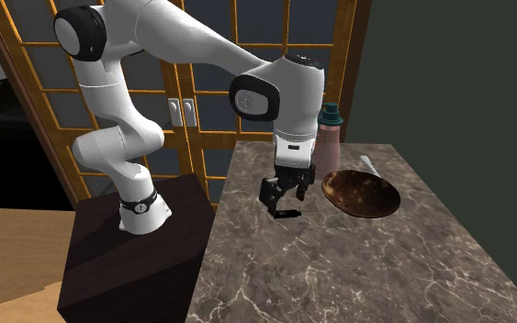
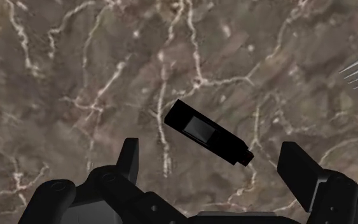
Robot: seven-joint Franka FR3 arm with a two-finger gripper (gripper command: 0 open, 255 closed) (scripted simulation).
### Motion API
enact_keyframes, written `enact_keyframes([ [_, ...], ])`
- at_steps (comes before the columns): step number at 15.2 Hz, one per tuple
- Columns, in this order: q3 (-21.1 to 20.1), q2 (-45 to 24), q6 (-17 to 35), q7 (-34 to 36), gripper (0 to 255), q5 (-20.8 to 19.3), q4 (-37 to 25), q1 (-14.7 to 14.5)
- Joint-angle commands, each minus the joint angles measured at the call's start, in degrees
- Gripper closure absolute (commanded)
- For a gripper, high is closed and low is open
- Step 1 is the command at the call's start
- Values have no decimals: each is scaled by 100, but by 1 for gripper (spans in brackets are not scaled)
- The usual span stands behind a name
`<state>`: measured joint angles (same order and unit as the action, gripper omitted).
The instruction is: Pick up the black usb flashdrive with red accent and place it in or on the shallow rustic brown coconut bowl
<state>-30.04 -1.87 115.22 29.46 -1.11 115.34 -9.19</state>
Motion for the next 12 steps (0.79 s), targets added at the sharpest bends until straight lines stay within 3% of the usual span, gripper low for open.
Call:
enact_keyframes([
  [1, -10, -56, 142, 39, 0, -33, 92, -13],
  [12, -10, -129, 332, 70, 0, -77, 220, -20],
])
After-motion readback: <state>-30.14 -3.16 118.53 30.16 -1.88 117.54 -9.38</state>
